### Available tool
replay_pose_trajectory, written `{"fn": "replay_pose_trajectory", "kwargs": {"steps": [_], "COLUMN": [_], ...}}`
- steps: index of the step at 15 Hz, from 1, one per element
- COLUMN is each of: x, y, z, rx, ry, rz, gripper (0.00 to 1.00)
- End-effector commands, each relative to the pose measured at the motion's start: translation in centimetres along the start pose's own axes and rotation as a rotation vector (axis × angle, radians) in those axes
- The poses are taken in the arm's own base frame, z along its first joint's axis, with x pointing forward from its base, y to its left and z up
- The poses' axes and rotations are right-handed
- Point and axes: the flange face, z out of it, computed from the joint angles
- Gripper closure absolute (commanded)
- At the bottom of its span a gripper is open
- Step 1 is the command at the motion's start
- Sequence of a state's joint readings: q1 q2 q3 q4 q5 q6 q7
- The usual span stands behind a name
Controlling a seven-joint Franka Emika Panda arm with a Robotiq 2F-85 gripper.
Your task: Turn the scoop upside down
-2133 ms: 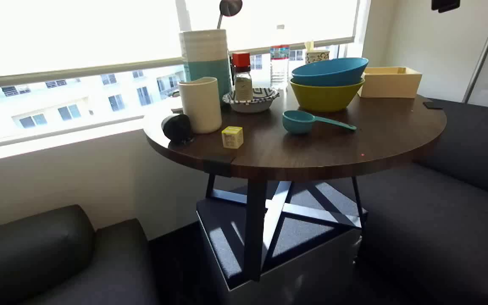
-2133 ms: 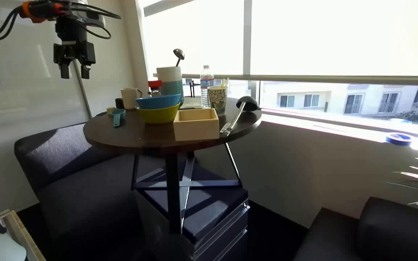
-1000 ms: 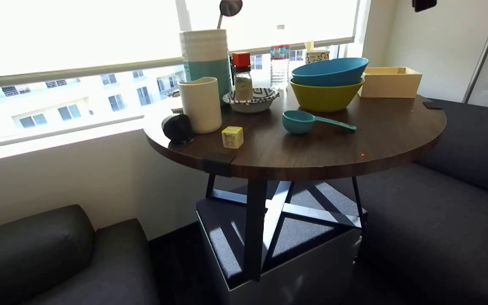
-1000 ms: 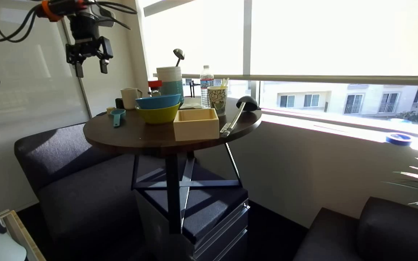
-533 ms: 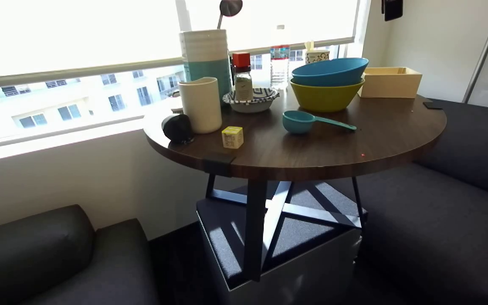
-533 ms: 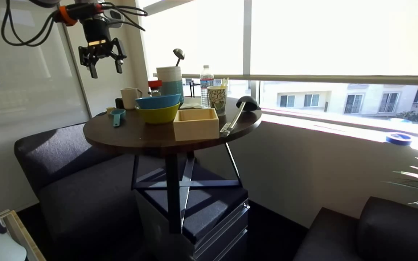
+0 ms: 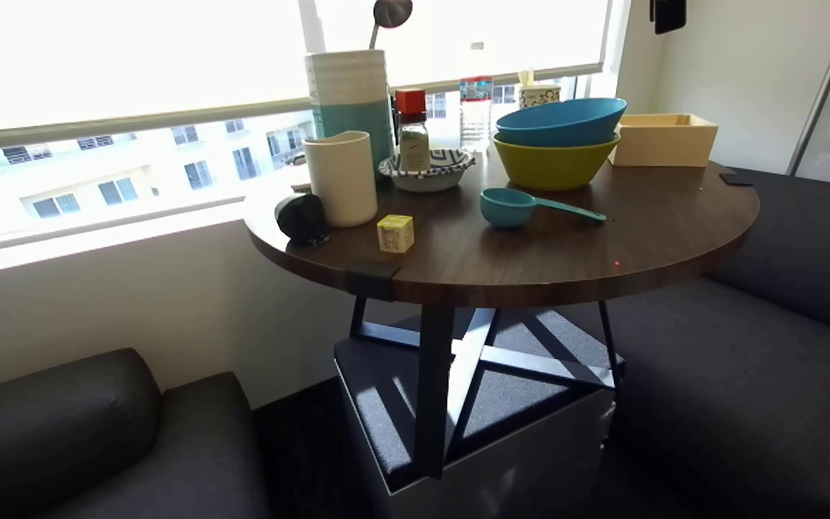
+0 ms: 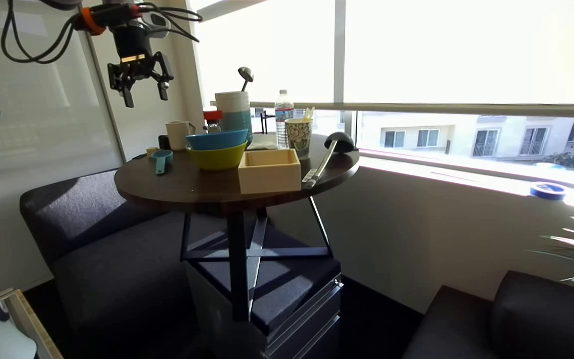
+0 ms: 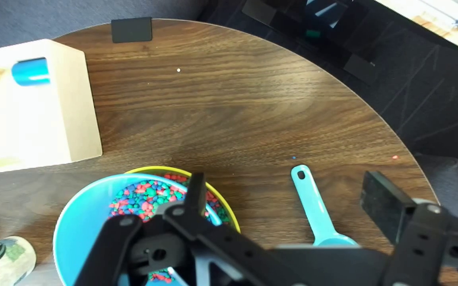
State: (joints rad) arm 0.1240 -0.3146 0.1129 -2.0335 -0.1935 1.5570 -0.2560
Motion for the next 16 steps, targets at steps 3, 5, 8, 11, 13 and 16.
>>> {"fn": "replay_pose_trajectory", "kwargs": {"steps": [3, 5, 8, 11, 13, 16], "x": [0.5, 0.8, 1.1, 1.7, 2.3, 2.8], "y": [-0.5, -0.8, -1.1, -1.5, -2.0, -2.2], "z": [2.0, 3.2, 5.3, 7.3, 8.7, 10.8], "rx": [0.168, 0.282, 0.396, 0.415, 0.403, 0.372], "ry": [0.035, 0.060, 0.088, 0.186, 0.251, 0.314], "rz": [-0.037, -0.048, -0.013, 0.025, 0.035, 0.025], "gripper": [0.00, 0.00, 0.00, 0.00, 0.00, 0.00]}}
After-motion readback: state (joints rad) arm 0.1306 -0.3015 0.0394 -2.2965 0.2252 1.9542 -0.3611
